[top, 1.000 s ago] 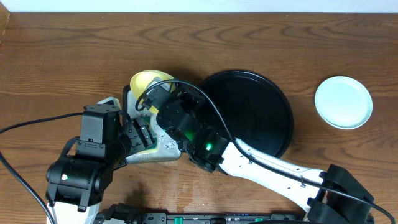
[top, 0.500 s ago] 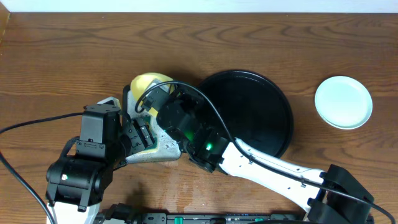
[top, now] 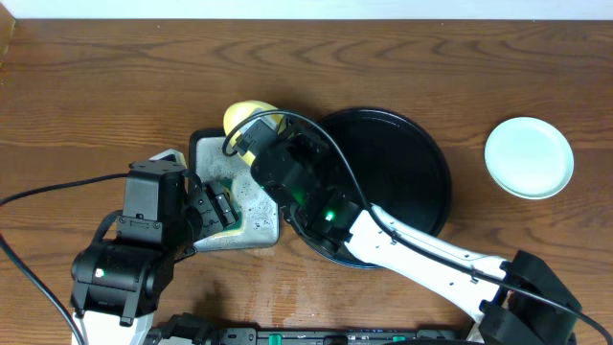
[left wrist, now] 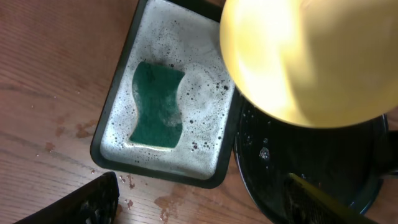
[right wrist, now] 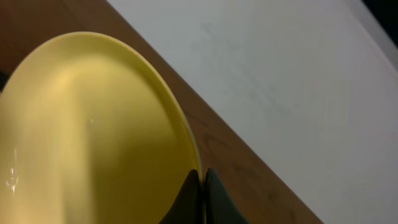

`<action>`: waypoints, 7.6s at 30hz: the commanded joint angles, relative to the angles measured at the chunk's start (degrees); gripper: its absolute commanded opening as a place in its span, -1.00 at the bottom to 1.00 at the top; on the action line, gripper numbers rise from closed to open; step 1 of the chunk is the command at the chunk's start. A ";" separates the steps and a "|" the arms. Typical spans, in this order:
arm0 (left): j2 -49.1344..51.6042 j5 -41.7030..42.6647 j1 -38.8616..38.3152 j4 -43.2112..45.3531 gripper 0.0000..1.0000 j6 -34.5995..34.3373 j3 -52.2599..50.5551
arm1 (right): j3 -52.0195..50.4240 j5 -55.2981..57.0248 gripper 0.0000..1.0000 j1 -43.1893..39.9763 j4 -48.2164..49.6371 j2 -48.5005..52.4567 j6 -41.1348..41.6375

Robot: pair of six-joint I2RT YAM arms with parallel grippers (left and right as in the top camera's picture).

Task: Clean dirty plates on tray and stack at the side

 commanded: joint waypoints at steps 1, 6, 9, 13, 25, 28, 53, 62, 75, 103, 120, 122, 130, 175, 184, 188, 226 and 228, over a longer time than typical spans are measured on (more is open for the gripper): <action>-0.04 0.33 0.35 -0.13 0.68 0.55 1.07 | 0.50 -3.43 -0.98 -0.15 -1.14 -1.57 -1.07; -0.04 0.33 0.35 -0.13 0.68 0.55 1.07 | 0.50 -5.77 -0.98 -1.09 -2.51 -1.73 6.91; -0.04 0.33 0.35 -0.13 0.68 0.55 1.07 | 0.50 0.98 -0.98 -1.57 0.72 -1.73 6.08; -0.04 0.33 0.35 -0.13 0.68 0.55 1.07 | 0.50 -3.48 -0.98 -0.92 3.96 -1.77 -2.14; -0.04 0.33 0.35 -0.13 0.68 0.55 1.07 | 0.50 1.97 -0.98 2.10 15.15 -2.25 -14.56; -0.04 0.33 0.35 -0.13 0.68 0.55 1.07 | 0.50 2.34 -0.98 2.73 16.92 -2.25 -16.59; -0.04 0.33 0.35 -0.13 0.68 0.55 1.07 | 0.48 6.34 -0.98 -0.94 7.32 -2.23 -2.58; -0.04 0.33 0.35 -0.13 0.68 0.55 1.07 | 0.48 -34.05 -0.98 -17.75 -24.09 -7.87 34.40; -0.04 0.33 0.35 -0.13 0.68 0.55 1.07 | 0.22 -56.35 -0.98 -65.99 -45.35 -14.64 40.41; -0.04 0.33 0.35 -0.13 0.68 0.55 1.07 | -1.81 -60.06 0.29 -89.68 -40.06 -9.33 46.16; -0.04 0.33 0.35 -0.13 0.69 0.55 1.07 | -1.81 -75.73 0.98 -47.65 -51.25 -38.25 31.98; -0.04 0.33 0.35 -0.13 0.68 0.55 1.07 | -1.81 -75.71 0.98 -43.01 -52.04 -39.45 31.98; -0.04 0.33 0.35 -0.13 0.69 0.55 1.07 | -1.81 -72.39 0.99 -37.07 -54.73 -40.09 30.42; -0.04 0.33 0.35 -0.13 0.68 0.55 1.07 | -68.54 -47.84 0.99 -47.34 -8.59 -97.33 15.50; -0.04 0.33 0.35 -0.13 0.68 0.55 1.07 | -70.10 -47.82 0.99 -47.23 -5.27 -97.26 15.50; -0.04 0.33 0.35 -0.13 0.68 0.55 1.07 | -70.10 -47.82 0.98 -47.23 -5.27 -97.26 15.50; -36.44 -1.77 11.96 40.22 0.69 8.20 -31.15 | -70.10 -47.82 0.99 -47.23 -5.27 -97.26 15.50; -40.13 -1.79 12.26 43.47 0.68 9.46 -35.30 | -70.10 -47.82 0.98 -47.23 -5.27 -97.26 15.50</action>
